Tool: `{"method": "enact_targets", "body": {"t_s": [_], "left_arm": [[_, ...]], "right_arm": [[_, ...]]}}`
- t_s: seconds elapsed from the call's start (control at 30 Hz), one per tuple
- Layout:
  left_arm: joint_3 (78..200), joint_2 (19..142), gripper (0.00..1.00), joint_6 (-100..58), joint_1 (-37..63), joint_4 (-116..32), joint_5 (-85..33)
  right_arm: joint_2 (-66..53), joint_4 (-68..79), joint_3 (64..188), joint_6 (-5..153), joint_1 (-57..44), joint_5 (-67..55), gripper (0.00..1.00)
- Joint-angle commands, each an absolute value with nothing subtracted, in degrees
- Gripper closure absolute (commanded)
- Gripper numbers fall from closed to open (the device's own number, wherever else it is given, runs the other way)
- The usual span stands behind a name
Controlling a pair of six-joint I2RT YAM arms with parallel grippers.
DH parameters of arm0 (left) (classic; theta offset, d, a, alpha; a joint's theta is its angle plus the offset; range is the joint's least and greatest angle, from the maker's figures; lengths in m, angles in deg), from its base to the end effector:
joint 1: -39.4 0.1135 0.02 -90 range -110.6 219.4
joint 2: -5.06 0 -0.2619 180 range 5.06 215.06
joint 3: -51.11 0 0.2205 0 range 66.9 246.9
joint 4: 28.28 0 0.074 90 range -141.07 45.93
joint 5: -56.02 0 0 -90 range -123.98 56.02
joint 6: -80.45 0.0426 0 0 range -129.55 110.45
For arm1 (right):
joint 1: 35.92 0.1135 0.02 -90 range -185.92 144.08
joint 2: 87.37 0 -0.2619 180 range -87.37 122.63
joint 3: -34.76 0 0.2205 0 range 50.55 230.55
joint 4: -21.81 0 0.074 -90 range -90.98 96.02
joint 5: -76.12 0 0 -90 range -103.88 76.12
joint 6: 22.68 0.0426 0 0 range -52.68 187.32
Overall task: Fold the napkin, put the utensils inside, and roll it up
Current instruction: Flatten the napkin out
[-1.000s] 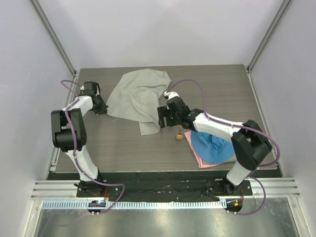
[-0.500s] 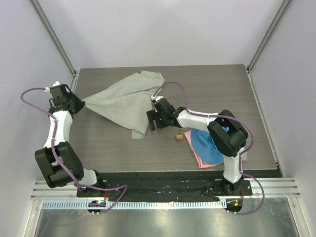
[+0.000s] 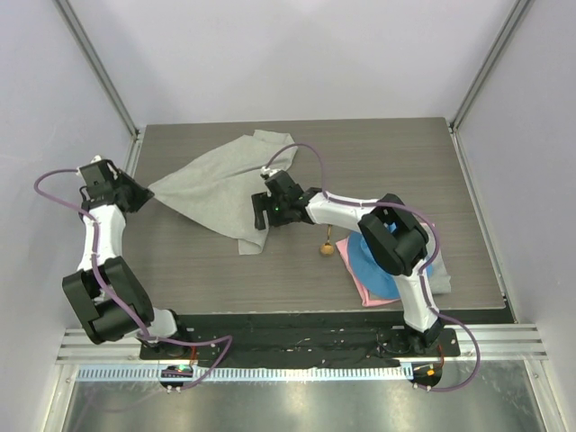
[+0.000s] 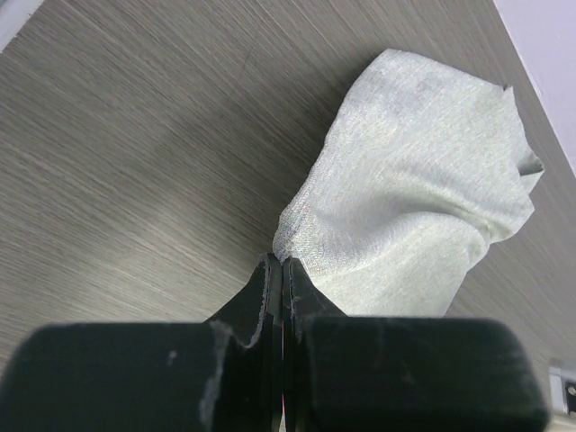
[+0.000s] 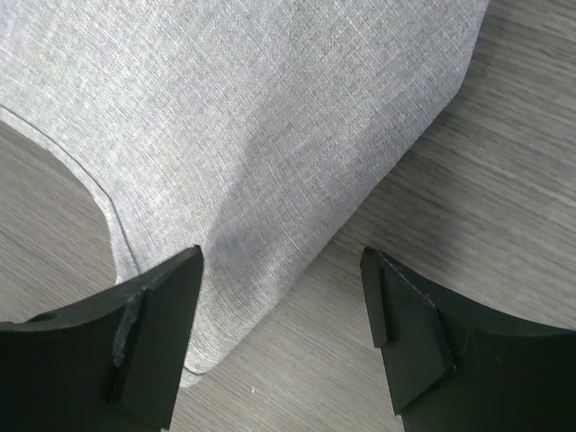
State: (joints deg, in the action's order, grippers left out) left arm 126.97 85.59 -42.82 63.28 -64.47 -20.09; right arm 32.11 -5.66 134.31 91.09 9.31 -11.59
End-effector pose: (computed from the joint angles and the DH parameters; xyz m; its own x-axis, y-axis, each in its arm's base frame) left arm 0.2638 0.1056 0.2784 -0.3756 -0.7487 -0.5462 -0.5179 0.6583 -0.5462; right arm 0.3052 0.3101 0.1805 -0.7680 -0.2024 -0.6076 -0.4577 0.8371 0.2997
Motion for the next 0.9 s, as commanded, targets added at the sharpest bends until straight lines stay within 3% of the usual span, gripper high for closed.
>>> {"method": "enact_targets", "body": {"t_s": [0.0,0.1,0.27,0.37,0.77,0.8,0.87], "left_arm": [[129.3,85.6,1.00,-43.8,64.0,-62.8,-16.2],[129.2,85.6,1.00,-44.2,64.0,-62.4,-15.7],[130.2,84.3,1.00,-44.4,64.0,-61.6,-16.3],[132.2,82.1,1.00,-45.8,63.9,-61.1,-16.1],[141.4,74.8,1.00,-40.4,64.4,-68.8,-21.6],[140.6,75.0,1.00,-40.3,65.1,-69.3,-20.8],[139.1,75.9,1.00,-40.1,65.3,-69.7,-19.0]], "right_arm": [[34.2,-7.9,139.0,92.6,9.7,-12.9,0.22],[35.4,-8.0,139.8,92.5,9.7,-11.9,0.27],[36.9,-7.4,141.3,90.4,9.7,-10.2,0.82],[35.8,-8.5,142.9,87.6,9.5,-11.9,0.99],[15.3,-15.6,147.8,73.7,9.3,-36.6,0.99],[15.0,-15.8,147.8,73.3,9.2,-38.7,0.95],[14.8,-16.7,147.4,73.2,9.2,-40.2,0.78]]}}
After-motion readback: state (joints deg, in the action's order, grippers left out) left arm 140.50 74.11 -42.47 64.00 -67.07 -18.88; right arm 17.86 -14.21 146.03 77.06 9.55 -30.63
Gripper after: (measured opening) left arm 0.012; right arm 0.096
